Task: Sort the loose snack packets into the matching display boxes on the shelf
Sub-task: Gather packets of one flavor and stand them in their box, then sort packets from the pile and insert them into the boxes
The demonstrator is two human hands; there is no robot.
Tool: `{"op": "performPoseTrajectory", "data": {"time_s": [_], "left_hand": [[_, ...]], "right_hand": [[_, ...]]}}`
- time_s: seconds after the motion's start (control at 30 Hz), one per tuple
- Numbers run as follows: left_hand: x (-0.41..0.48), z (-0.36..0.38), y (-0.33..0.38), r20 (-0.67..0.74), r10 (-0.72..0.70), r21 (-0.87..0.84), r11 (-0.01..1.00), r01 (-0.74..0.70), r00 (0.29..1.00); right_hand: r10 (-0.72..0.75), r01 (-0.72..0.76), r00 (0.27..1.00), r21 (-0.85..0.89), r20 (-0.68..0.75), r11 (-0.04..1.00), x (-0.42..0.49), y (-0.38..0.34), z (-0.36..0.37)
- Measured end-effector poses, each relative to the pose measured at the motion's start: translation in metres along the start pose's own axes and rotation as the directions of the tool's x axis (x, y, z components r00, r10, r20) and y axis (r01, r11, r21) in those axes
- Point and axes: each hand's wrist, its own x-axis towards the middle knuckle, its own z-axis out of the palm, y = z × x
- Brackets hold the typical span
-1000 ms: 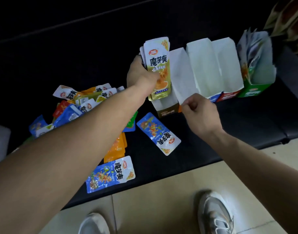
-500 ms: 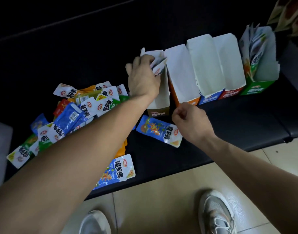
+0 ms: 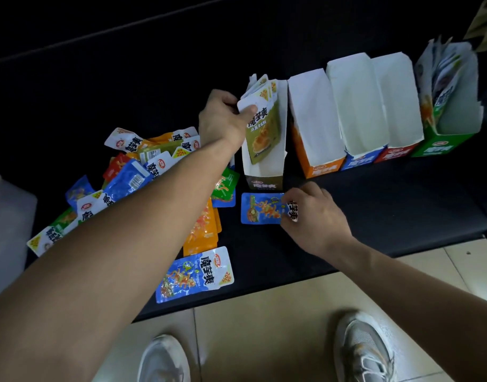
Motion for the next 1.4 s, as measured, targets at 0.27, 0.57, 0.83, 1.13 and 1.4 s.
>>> {"op": "performPoseTrajectory", "data": {"time_s": [0.27,0.57,0.83,1.13,1.4], "left_hand": [[-0.054,-0.047,-0.018,0.194,0.001,-0.014,1.0,0.002,0.981],[-0.191,-0.16,-0.149,0.365,-0.292,0.297,0.937,0.187,0.884],[-0.212,-0.17,-0.192,0.351,-0.247,0.528,0.849,0.027,0.903],[-0.183,-0.175,-0.193,0.318,-0.246,0.306,0.941,0.146,0.915],[-0.158,-0.187,-0.178,0.372,-0.365,-0.311,0.818,0.484,0.854]], "right_hand": [[0.0,0.049,0.99,-0.357,0.138,0.933,-0.003,0.007,0.01],[0.077,-0.042,0.945,-0.115,0.318,0.992,-0.017,-0.013,0.017],[-0.068,-0.042,0.979,0.511,0.194,0.858,-0.026,-0.048,0.024],[0.016,-0.068,0.997,0.716,0.079,0.695,0.003,-0.07,0.029],[-0.015,-0.1,0.991,0.819,0.131,0.565,0.008,-0.087,0.037]]}}
